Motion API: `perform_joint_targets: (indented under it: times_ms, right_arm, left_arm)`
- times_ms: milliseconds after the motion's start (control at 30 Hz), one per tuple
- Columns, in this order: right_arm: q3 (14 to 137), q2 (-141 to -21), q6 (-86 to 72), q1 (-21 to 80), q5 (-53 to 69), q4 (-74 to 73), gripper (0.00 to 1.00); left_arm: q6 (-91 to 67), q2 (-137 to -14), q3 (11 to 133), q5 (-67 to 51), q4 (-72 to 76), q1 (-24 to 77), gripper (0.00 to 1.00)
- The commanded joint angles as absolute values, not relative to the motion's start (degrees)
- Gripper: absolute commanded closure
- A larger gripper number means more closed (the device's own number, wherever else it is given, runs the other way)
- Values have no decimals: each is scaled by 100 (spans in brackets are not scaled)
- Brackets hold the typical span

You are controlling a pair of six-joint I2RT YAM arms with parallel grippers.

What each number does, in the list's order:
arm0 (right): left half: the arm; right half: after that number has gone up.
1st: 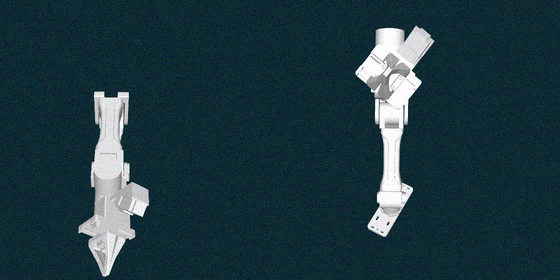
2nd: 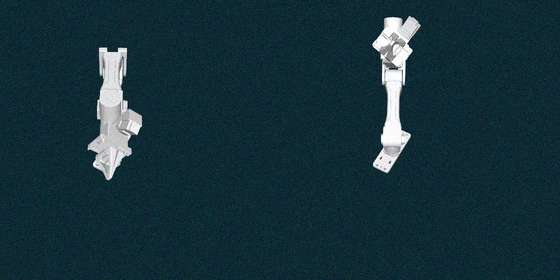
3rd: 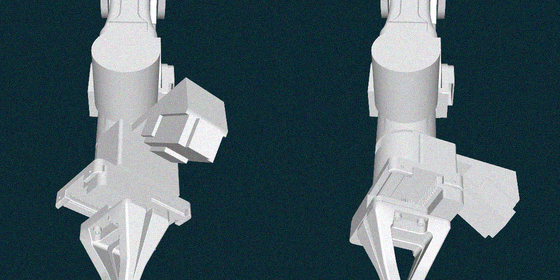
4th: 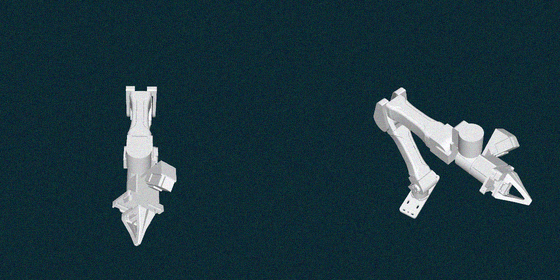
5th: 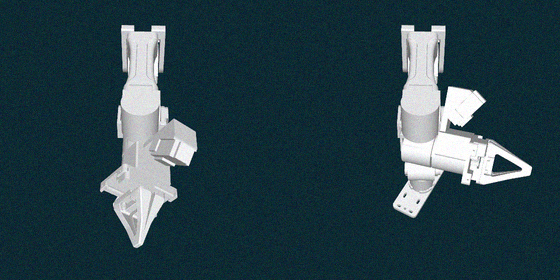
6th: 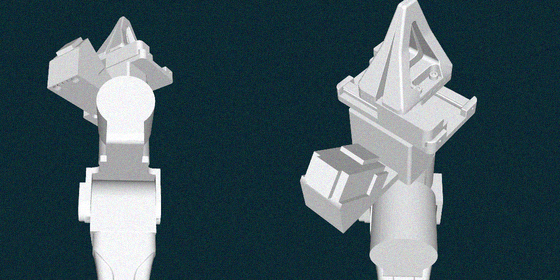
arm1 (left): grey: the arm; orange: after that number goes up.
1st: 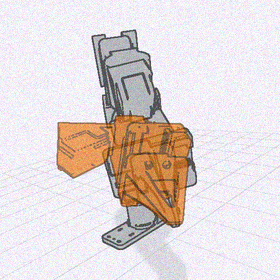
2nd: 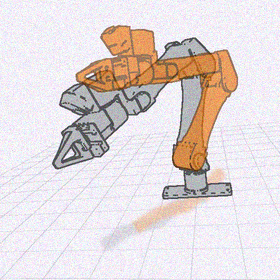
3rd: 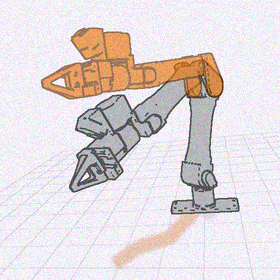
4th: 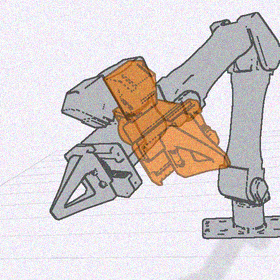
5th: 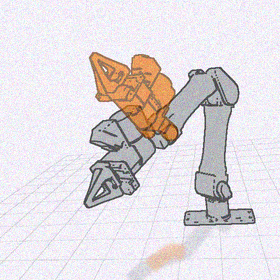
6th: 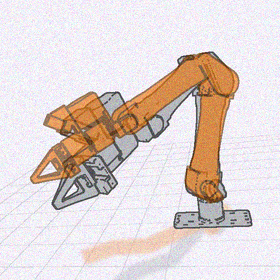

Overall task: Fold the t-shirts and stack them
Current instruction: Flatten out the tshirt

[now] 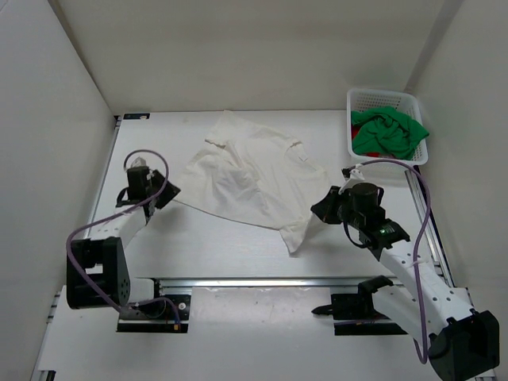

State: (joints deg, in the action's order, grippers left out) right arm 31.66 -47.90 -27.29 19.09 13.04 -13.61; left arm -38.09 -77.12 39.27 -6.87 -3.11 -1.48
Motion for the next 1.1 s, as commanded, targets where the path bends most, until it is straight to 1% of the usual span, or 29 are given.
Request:
perform_joint_targets:
  times_ms: [0, 133, 300, 433, 567, 633, 767, 900, 1000, 1033, 1067]
  right_arm:
    - [3059, -4632, -2794, 1977, 1380, -976, 100]
    - [3067, -4623, -2725, 2144, 1363, -1028, 100]
    - [3023, -4597, -2725, 2241, 1336, -1011, 100]
    - [3006, -4588, -2716, 2241, 1424, -932, 100]
    - [3023, -4597, -2707, 2250, 1380, -914, 100]
    - [3050, -4614, -2724, 2215, 1397, -905, 100]
    - [3059, -4632, -2742, 2215, 1380, -932, 100]
    - [3067, -4676, -2707, 2259, 1336, -932, 100]
    - [3050, -4632, -2716, 2233, 1310, -966, 100]
    - [3041, -4641, -2707, 2232, 1327, -923, 100]
    - [3058, -4658, -2724, 2250, 1310, -966, 100]
  left_arm:
    - [-3911, -7611, 3261, -423, -168, -737, 50]
    - [-4042, -7910, 3409, -475, -132, -1002, 51]
    - [-4087, -8577, 3814, -203, -97, -880, 48]
    - [-4315, -8911, 3920, -316, 236, -896, 48]
    - [-4421, -9149, 4034, -211, 307, -800, 53]
    - [-4456, -9176, 4008, -150, 386, -756, 52]
    - [-4509, -9334, 4052, -203, 439, -650, 53]
    - [-4553, -9351, 3982, -158, 475, -615, 60]
    - [-4587, -9378, 3964, -193, 519, -598, 71]
    - [-4588, -9439, 3999, -176, 466, -606, 78]
    - [-4562, -9448, 4025, -141, 440, -580, 81]
